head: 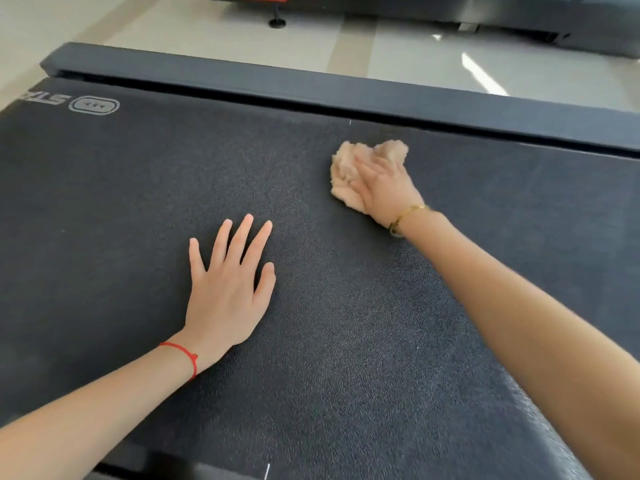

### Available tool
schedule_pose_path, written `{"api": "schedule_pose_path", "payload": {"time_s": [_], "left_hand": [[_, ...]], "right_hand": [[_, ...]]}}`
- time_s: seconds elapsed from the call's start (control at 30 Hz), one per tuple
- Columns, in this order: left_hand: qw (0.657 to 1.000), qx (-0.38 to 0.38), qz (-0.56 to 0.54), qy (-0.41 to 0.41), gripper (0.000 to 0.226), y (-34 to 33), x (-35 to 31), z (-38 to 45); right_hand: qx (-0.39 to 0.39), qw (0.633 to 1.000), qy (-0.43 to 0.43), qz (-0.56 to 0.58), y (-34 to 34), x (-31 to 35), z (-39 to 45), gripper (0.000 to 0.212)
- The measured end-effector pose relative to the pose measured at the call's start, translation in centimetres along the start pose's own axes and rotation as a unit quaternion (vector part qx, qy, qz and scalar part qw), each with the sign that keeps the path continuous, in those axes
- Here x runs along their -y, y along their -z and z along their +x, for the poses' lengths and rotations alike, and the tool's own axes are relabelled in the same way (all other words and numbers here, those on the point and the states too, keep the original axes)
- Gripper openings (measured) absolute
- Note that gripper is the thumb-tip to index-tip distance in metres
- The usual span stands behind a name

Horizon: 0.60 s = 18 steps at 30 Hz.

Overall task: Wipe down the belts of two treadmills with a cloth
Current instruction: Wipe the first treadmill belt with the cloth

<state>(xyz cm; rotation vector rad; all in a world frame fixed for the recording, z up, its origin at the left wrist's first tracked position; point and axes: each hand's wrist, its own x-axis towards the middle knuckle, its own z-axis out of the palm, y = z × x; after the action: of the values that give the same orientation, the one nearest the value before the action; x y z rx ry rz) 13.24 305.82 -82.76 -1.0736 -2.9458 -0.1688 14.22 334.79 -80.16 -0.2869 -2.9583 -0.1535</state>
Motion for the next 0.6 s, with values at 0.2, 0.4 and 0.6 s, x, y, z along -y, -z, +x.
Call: {"api": "schedule_pose_path", "payload": {"time_s": [0.2, 0.4, 0.6], "left_hand": [[1.000, -0.006, -0.002, -0.004, 0.063, 0.1, -0.1, -0.2], [1.000, 0.000, -0.010, 0.000, 0.063, 0.2, -0.1, -0.2], [1.000, -0.006, -0.017, -0.001, 0.064, 0.0, 0.0, 0.0]], "right_hand": [[-0.007, 0.977, 0.139, 0.161, 1.1, 5.2, -10.3, 0.051], [0.034, 0.996, 0.062, -0.046, 2.6, 0.3, -8.2, 0.050], [0.019, 0.998, -0.059, 0.017, 2.2, 2.6, -7.3, 0.045]]}}
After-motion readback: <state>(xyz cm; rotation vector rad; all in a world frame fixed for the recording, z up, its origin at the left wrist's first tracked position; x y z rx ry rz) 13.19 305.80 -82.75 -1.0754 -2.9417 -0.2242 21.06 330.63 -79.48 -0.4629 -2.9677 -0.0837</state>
